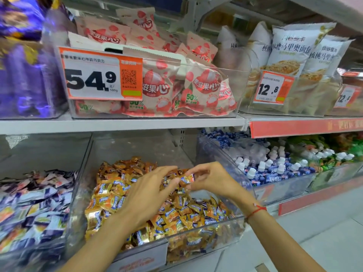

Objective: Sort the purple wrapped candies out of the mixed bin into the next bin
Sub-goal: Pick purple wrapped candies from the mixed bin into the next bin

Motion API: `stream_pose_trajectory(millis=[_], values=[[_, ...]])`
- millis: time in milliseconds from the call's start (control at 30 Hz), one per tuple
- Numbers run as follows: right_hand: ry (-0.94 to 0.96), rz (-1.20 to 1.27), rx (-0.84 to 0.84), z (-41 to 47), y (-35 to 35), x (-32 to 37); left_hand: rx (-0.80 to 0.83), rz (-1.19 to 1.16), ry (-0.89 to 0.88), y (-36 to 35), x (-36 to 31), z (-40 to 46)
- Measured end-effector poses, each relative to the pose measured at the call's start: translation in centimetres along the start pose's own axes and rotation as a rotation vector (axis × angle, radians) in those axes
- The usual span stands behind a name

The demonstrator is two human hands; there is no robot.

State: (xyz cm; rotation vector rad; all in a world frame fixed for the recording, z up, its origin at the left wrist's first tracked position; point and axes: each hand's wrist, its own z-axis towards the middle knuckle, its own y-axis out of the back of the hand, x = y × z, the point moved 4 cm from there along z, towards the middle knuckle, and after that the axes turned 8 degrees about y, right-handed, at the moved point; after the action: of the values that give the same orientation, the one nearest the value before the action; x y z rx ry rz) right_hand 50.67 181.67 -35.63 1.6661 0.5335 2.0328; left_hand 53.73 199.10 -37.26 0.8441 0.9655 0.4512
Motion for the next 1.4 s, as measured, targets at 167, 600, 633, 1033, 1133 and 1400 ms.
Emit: stream_pose_trajectory(millis=[167,600,633,1033,1133,1400], values=[[-0.034,0.004,0.041,0.0,-1.6,0.5,-0.035,-0.036,0.056,0.0,0.3,0.1],[-0.283,-0.617,0.308,3.2,-1.4,-2.2,0.105,0.426,0.14,-1.2,3.4,0.5],[-0.347,-0.767,0.414,3.3,-1.9,-2.9,0.12,0.431,0.128,-1.3,3.4,0.5],[-0.437,-0.356,0.297,3.2,-2.6,-2.6,0.003,0.382,0.048,-0.8,2.9,0.7],[-0.379,-0.019,0.057,1.8,-1.0,-1.1,-0.081,0.299,0.008,-0.3,2.1,0.7],[-0.112,0.463,-0.212,-3.8,3.5,2.2,0.151,0.144,-0.214,-2.6,-2.5,2.1]])
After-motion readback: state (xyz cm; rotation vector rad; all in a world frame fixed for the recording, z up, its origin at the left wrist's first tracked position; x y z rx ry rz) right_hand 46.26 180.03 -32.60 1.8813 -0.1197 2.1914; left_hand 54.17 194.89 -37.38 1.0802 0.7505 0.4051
